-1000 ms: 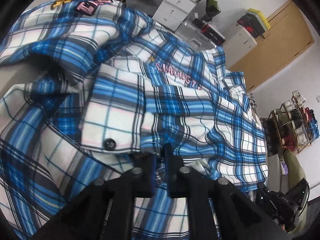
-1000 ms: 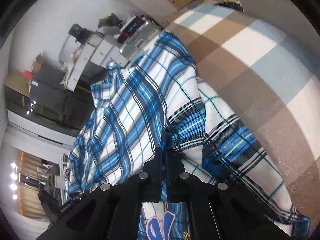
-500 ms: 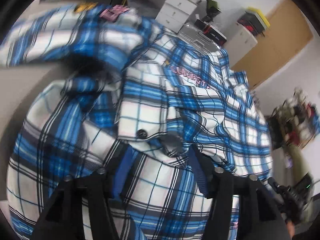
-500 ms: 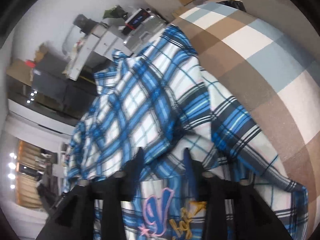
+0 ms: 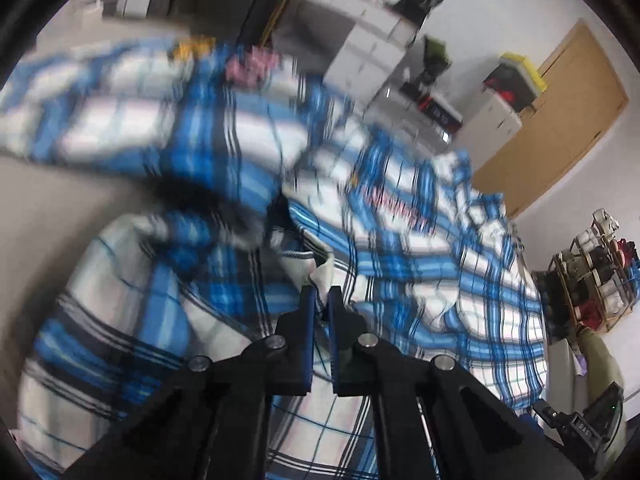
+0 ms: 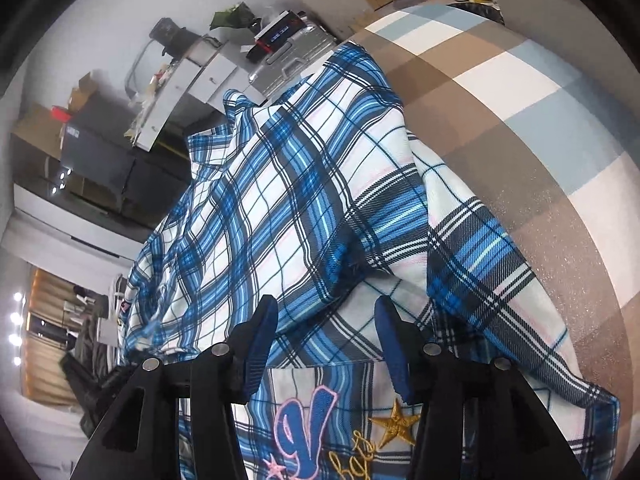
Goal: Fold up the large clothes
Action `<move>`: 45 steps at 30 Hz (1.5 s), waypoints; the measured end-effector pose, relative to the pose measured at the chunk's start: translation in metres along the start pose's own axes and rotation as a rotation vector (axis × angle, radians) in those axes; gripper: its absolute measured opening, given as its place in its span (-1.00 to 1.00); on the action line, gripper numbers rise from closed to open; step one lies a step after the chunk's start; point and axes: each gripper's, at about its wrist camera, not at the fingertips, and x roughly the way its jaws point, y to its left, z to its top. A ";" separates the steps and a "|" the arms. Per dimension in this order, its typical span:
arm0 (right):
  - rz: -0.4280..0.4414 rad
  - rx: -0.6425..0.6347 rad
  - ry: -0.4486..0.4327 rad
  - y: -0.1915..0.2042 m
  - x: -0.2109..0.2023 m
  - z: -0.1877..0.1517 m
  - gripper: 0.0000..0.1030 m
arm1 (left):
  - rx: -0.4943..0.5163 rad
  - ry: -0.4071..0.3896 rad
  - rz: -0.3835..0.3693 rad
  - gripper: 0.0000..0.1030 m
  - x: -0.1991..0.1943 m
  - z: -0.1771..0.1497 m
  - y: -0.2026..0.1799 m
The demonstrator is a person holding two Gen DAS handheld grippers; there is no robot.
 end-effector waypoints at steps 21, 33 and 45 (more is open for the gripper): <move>-0.010 0.037 -0.054 -0.005 0.014 0.012 -0.92 | 0.215 0.126 -0.081 -0.26 0.038 -0.005 -0.060; -0.031 -0.029 -0.019 0.005 -0.004 0.001 -0.36 | 0.321 0.170 0.054 -0.92 0.050 -0.016 -0.057; -0.028 -0.208 -0.131 0.059 -0.024 -0.007 0.24 | 0.376 0.157 0.016 -0.15 0.050 -0.029 -0.068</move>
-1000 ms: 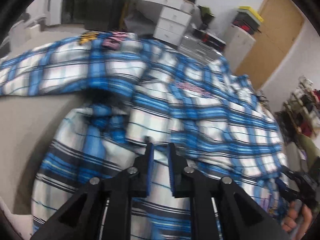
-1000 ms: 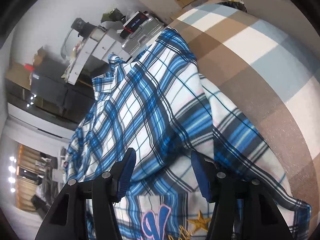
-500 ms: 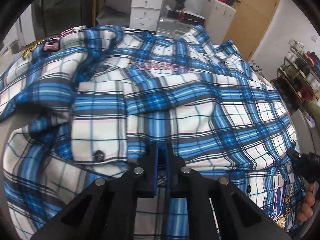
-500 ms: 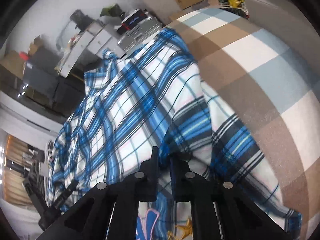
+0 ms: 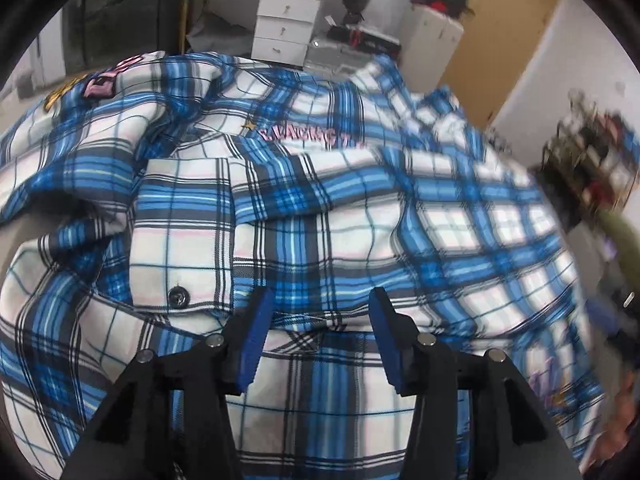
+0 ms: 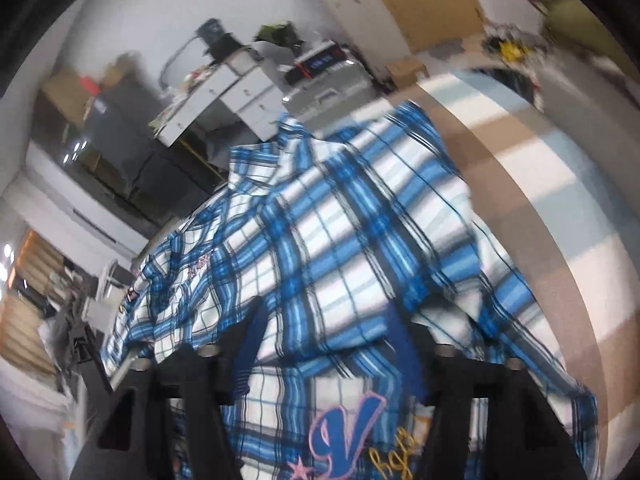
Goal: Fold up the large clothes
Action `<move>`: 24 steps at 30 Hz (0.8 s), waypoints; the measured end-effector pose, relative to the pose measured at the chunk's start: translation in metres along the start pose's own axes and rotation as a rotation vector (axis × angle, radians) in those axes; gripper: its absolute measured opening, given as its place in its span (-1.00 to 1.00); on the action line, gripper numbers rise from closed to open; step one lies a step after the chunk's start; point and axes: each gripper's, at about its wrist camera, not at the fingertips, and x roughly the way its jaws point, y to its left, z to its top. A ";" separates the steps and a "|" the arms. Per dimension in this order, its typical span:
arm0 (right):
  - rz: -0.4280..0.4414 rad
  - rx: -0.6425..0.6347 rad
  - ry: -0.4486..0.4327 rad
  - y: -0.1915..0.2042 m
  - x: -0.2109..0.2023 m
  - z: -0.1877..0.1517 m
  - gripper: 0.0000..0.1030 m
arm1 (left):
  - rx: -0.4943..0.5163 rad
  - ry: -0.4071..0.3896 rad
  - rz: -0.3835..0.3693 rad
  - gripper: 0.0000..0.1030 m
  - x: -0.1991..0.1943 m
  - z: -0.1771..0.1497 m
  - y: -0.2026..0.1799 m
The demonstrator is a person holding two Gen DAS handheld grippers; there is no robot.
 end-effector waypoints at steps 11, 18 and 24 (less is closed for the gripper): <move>-0.029 -0.030 0.118 0.005 0.025 -0.009 0.30 | -0.346 -0.240 0.014 -0.03 -0.118 -0.013 0.113; 0.026 -0.054 0.054 0.026 -0.009 -0.011 0.44 | -0.763 -0.512 0.160 0.44 -0.193 -0.042 0.238; 0.058 -0.027 0.055 0.029 -0.015 -0.016 0.44 | -0.974 -0.434 0.072 0.42 -0.177 -0.050 0.306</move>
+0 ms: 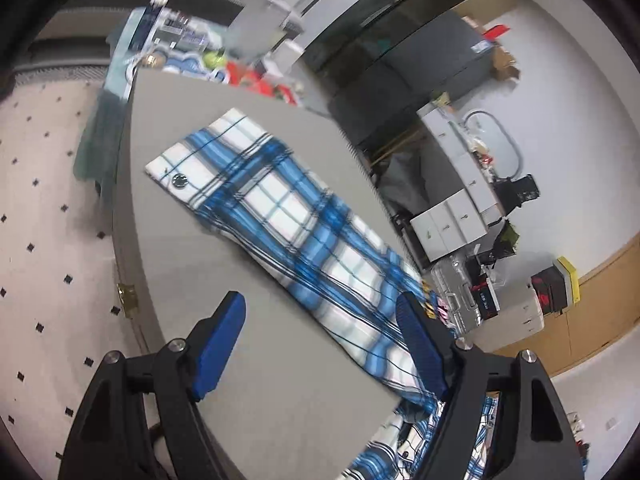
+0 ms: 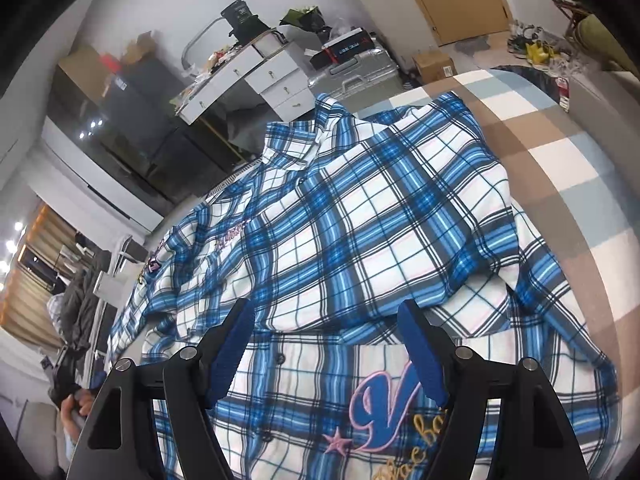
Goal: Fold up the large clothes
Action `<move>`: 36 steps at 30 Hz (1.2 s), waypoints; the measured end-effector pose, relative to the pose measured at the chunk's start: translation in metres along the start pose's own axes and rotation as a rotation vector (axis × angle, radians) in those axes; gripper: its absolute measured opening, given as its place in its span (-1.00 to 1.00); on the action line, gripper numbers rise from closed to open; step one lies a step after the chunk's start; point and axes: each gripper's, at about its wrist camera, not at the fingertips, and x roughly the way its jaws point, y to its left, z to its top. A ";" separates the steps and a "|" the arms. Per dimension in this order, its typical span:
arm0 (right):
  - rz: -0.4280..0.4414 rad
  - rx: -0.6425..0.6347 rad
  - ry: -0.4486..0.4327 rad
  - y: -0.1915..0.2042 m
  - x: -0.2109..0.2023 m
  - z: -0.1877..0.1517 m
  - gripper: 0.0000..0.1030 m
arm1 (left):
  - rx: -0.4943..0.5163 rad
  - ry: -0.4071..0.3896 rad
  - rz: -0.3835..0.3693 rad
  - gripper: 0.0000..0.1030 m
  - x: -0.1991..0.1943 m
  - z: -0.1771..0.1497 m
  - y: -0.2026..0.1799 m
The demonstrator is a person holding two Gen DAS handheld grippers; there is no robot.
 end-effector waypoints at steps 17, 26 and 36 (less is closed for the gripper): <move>0.009 0.038 0.041 -0.010 0.010 -0.010 0.44 | 0.087 -0.068 0.113 -1.00 0.038 0.006 -0.035; 0.028 0.048 0.055 -0.017 0.009 -0.019 0.44 | 0.591 -0.255 -0.123 -1.00 -0.046 -0.076 -0.189; -0.033 0.125 -0.024 -0.060 -0.032 -0.013 0.44 | 1.044 0.631 -0.715 -0.28 -0.011 -0.354 -0.299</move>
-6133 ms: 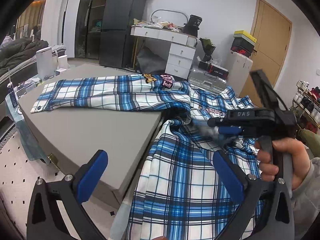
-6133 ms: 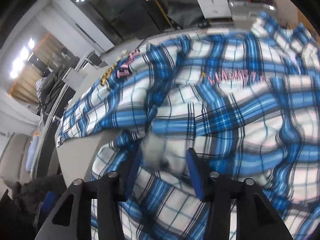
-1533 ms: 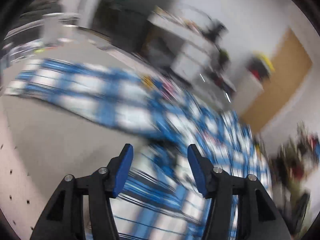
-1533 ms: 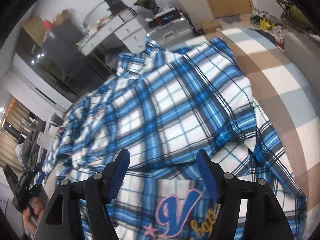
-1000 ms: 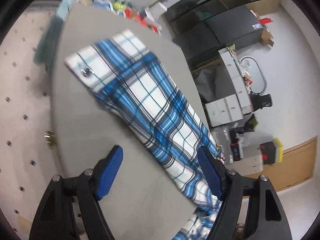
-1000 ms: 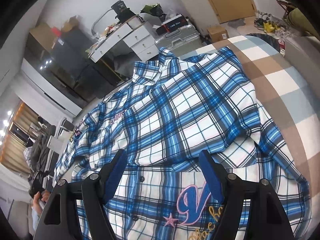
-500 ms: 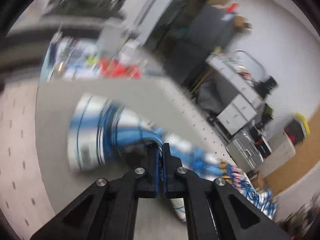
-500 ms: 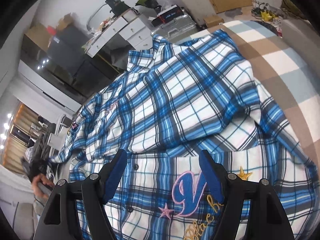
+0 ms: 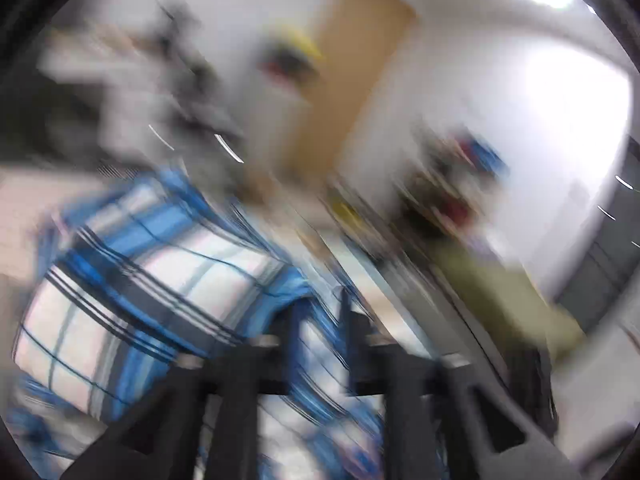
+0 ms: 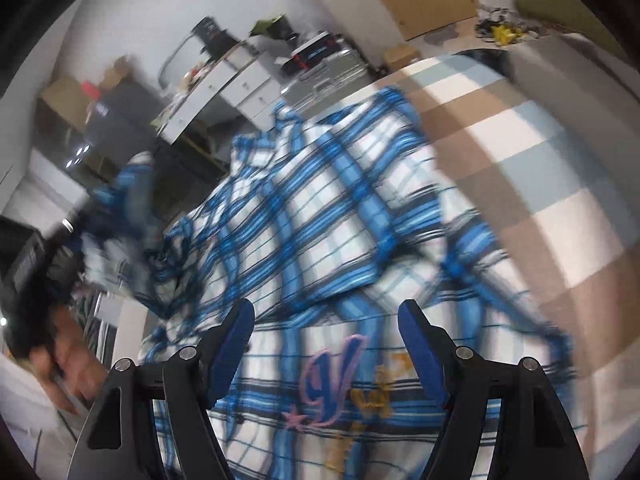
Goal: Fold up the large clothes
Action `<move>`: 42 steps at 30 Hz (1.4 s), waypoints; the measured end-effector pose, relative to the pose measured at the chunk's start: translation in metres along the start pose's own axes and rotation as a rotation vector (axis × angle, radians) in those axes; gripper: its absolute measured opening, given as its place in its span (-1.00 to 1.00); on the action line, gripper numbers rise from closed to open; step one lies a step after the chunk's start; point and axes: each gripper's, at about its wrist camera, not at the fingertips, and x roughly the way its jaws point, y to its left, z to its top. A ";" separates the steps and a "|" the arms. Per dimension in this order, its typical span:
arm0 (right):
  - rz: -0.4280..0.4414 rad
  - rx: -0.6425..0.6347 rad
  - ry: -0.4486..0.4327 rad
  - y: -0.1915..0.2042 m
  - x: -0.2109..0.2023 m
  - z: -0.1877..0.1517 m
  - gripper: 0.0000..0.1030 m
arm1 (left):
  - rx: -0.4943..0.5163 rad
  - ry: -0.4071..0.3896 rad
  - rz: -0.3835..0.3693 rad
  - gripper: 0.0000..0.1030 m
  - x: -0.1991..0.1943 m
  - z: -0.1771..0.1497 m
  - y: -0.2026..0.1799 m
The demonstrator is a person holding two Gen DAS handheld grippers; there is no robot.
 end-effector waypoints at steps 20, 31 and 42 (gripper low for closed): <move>-0.085 -0.515 0.224 0.135 0.105 -0.014 0.44 | -0.194 0.048 0.468 0.01 -0.084 -0.091 0.087; -0.290 -0.773 0.152 0.182 0.172 -0.061 0.12 | -0.365 -0.045 0.443 0.01 -0.116 -0.117 0.121; 0.088 -0.318 -0.017 0.106 0.065 0.019 -0.96 | -0.361 -0.068 0.417 0.01 -0.118 -0.107 0.117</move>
